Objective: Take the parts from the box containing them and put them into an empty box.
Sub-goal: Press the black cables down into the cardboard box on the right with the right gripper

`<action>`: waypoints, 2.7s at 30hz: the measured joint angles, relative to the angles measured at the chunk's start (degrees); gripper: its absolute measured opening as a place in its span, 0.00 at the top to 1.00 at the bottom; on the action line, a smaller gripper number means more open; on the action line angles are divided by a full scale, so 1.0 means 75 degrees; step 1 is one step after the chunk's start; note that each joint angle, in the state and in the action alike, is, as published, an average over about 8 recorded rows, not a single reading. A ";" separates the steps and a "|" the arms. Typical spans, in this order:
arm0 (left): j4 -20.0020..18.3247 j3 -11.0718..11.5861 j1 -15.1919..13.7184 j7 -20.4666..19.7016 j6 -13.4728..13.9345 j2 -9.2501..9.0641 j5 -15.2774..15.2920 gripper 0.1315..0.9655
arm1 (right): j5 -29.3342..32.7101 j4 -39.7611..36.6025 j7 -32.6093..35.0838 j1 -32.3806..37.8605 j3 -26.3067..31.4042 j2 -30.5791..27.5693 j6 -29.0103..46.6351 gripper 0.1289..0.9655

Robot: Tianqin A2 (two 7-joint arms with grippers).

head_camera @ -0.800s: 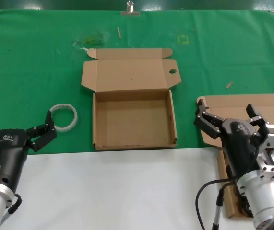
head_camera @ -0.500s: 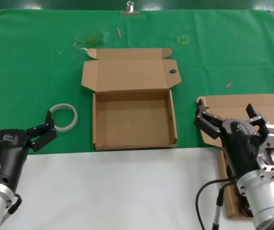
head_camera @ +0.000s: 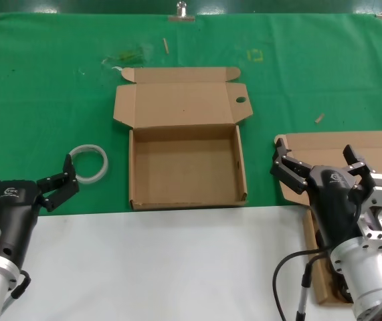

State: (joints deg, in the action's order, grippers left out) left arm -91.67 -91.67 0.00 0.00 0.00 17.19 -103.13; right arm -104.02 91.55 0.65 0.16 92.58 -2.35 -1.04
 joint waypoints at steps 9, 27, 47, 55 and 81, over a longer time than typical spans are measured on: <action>0.0000 0.0000 0.0000 0.0000 0.0000 0.0000 0.0000 0.00 | -0.1849 0.0092 0.1652 0.0175 0.1400 -0.0019 -0.1949 0.00; 0.0000 0.0000 0.0000 0.0000 0.0000 0.0000 0.0000 0.00 | -0.4264 0.1939 0.7268 -0.0608 0.1644 -0.0021 -0.6336 0.00; 0.0000 0.0000 0.0000 0.0000 0.0000 0.0000 0.0001 0.00 | -0.6469 0.2518 1.3808 -0.0173 0.0501 -0.0020 -0.8319 0.00; 0.0000 0.0000 0.0000 0.0000 0.0000 0.0000 0.0001 0.00 | -0.7020 0.2141 1.5380 0.0156 0.0045 -0.0020 -0.8513 0.00; 0.0000 0.0000 0.0000 -0.0001 0.0000 0.0000 0.0001 0.00 | -0.7161 0.1296 1.7870 0.0811 -0.1255 -0.0018 -0.8060 0.01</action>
State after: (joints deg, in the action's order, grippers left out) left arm -91.67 -91.68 0.00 -0.01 0.00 17.19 -103.13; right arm -157.73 101.27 134.68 6.25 83.16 -2.49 -61.49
